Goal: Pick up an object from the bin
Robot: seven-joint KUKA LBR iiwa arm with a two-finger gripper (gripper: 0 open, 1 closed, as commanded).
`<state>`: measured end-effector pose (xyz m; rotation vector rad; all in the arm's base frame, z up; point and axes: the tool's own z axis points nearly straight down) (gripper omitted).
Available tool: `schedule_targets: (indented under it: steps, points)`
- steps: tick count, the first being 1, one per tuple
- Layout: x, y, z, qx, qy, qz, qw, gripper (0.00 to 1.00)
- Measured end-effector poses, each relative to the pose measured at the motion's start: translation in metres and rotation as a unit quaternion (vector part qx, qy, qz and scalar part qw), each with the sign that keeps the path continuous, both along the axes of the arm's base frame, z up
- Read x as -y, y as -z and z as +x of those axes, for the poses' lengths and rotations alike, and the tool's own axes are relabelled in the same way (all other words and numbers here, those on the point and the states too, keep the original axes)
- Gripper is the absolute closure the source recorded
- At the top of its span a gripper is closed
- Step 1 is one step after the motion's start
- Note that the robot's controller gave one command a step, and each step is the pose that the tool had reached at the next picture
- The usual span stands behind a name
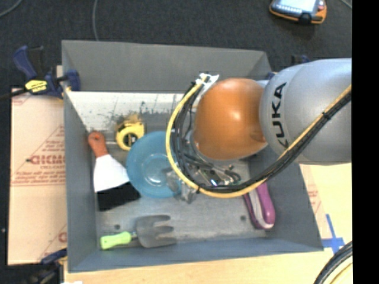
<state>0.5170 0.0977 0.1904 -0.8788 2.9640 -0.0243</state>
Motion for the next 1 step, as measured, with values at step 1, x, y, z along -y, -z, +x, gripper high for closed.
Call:
schedule_targets:
  steps: [1]
  points:
    - [-0.0272, 0.0045, -0.0105, -0.0098, 0.097, 0.002, 0.9952, 1.0]
